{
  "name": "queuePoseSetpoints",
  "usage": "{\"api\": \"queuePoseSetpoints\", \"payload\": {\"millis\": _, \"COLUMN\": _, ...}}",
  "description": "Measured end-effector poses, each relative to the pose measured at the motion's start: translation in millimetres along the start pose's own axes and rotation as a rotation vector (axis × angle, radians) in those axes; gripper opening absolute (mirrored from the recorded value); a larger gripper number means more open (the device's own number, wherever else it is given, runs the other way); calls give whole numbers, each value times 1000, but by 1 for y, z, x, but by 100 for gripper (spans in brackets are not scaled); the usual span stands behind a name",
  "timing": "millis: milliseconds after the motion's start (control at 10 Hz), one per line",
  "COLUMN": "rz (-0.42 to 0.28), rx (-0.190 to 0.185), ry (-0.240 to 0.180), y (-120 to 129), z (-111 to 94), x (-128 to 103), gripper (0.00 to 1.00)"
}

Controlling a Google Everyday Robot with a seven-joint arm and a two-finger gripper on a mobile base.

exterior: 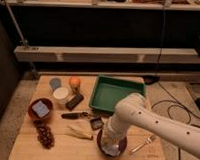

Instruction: Wipe purple bowl with towel

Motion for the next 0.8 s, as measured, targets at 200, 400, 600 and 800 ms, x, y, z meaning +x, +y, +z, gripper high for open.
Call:
{"api": "queuePoseSetpoints", "payload": {"millis": 200, "rz": 24, "rx": 1, "ry": 17, "y": 8, "z": -7, "x": 3, "gripper": 14}}
{"api": "queuePoseSetpoints", "payload": {"millis": 400, "rz": 54, "rx": 4, "ry": 49, "y": 17, "z": -19, "x": 12, "gripper": 14}}
{"api": "queuePoseSetpoints", "payload": {"millis": 600, "rz": 65, "rx": 8, "ry": 79, "y": 15, "z": -28, "x": 24, "gripper": 14}}
{"api": "queuePoseSetpoints", "payload": {"millis": 800, "rz": 59, "rx": 12, "ry": 106, "y": 6, "z": -35, "x": 35, "gripper": 14}}
